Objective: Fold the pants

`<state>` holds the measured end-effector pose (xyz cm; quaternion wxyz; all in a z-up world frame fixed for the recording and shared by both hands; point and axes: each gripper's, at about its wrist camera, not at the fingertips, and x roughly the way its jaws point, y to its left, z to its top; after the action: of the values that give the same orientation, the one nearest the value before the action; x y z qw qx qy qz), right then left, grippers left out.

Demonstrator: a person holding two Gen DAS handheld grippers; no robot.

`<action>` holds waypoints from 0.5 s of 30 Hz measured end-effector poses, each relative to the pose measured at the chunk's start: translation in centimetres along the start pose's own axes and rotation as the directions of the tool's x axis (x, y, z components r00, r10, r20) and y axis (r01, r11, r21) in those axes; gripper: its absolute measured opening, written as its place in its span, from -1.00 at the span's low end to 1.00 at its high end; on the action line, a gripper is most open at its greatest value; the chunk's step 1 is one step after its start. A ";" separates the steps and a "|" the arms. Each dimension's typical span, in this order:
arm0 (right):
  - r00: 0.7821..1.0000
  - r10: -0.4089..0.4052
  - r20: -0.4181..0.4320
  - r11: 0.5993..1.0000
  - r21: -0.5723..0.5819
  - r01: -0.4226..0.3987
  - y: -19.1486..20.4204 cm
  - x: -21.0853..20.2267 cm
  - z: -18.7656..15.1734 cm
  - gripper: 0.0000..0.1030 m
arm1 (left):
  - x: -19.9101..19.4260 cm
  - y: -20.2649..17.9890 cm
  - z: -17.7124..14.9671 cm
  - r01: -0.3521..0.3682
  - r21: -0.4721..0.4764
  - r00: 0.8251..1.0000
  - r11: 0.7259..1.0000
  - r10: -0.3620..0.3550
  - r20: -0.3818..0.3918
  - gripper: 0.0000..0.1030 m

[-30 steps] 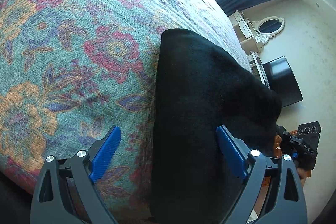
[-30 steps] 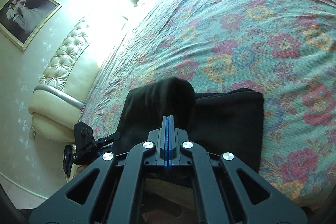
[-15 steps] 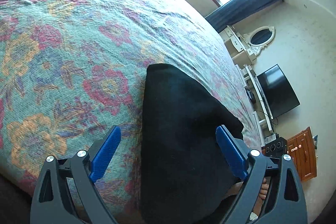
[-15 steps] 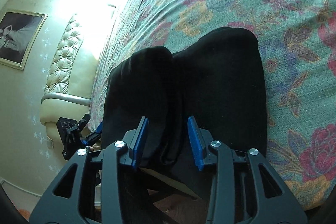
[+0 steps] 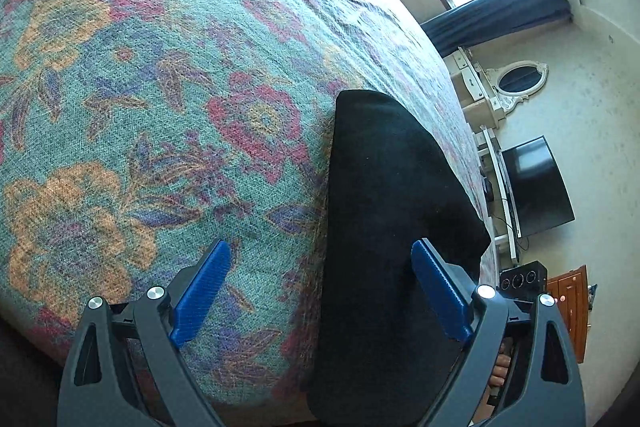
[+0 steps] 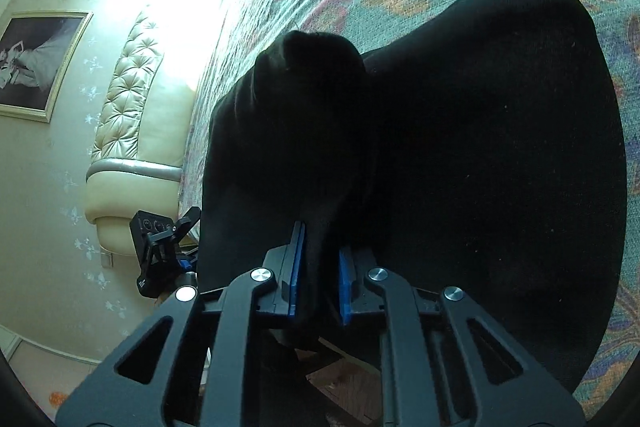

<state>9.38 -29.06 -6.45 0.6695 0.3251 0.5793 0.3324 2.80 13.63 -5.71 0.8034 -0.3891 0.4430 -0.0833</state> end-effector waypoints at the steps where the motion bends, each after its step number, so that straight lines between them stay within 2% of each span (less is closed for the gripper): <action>1: 1.000 -0.009 0.011 1.000 -0.010 0.010 0.3 -0.2 0.0 -0.76 | -0.1 0.1 -0.1 0.001 0.000 1.000 1.000 -0.001 0.000 0.76; 8: 0.988 -0.037 0.147 0.994 -0.098 0.052 3.1 -5.5 -0.2 -0.82 | 0.1 -1.0 0.0 0.013 0.014 1.000 1.000 -0.013 -0.009 0.76; 12: 0.977 -0.079 0.199 0.990 -0.102 0.101 2.6 -9.1 0.0 -0.82 | 0.3 -2.2 -0.5 0.043 0.042 0.999 0.998 -0.042 -0.022 0.76; 15: 0.973 -0.122 0.193 0.989 -0.063 0.136 0.5 -9.8 -0.3 -0.83 | 0.6 -3.2 -1.0 0.066 0.063 0.997 0.996 -0.064 -0.038 0.76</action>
<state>8.03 -36.79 -0.57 0.7535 0.2912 0.5201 0.2774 3.07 10.56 -4.17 0.8043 -0.3758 0.4415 -0.1304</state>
